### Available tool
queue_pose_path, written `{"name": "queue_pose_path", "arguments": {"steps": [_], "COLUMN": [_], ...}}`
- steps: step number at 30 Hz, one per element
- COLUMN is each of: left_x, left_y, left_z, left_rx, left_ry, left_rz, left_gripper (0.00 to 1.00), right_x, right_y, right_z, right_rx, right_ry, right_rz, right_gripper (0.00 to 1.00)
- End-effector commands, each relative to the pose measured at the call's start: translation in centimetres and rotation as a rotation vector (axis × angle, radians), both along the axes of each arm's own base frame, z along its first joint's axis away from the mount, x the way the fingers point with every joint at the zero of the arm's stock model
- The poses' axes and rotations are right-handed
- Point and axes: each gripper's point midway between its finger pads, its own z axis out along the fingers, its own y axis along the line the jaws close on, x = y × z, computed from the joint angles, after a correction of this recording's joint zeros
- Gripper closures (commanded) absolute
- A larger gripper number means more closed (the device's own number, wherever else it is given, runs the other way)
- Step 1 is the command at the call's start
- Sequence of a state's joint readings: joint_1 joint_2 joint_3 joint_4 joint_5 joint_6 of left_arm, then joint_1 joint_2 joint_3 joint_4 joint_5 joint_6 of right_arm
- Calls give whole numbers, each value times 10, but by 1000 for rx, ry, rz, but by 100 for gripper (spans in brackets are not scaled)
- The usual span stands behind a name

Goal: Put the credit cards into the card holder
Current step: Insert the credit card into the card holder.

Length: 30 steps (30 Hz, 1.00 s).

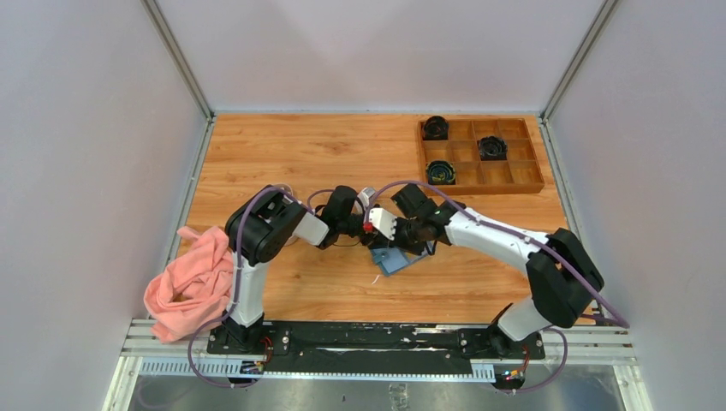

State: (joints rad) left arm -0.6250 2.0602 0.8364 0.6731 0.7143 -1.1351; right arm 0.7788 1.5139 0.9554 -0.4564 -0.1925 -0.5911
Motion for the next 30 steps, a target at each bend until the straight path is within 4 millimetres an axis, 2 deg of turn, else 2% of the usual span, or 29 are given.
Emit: {"name": "queue_pose_path", "arguments": {"steps": [1, 6, 10, 15, 22, 30], "left_x": [-8, -5, -6, -14, -28, -40], "left_y": [17, 17, 24, 37, 53, 68], "left_z": [-32, -11, 3, 14, 28, 67], "left_rx": [138, 111, 109, 121, 129, 105], "left_ry": [55, 10, -24, -60, -135, -327], "left_rz": [36, 42, 51, 59, 56, 25], "left_gripper": [57, 54, 53, 52, 50, 48], "right_x": [-25, -39, -37, -35, -34, -31], "right_y": [2, -5, -15, -23, -26, -31], "right_z": [34, 77, 97, 109, 113, 118], "right_rx": [197, 394, 479, 535, 557, 582], "right_ry": [181, 241, 205, 184, 184, 183], "right_rz": [68, 134, 121, 107, 105, 86], "right_gripper": [93, 89, 83, 81, 81, 79]}}
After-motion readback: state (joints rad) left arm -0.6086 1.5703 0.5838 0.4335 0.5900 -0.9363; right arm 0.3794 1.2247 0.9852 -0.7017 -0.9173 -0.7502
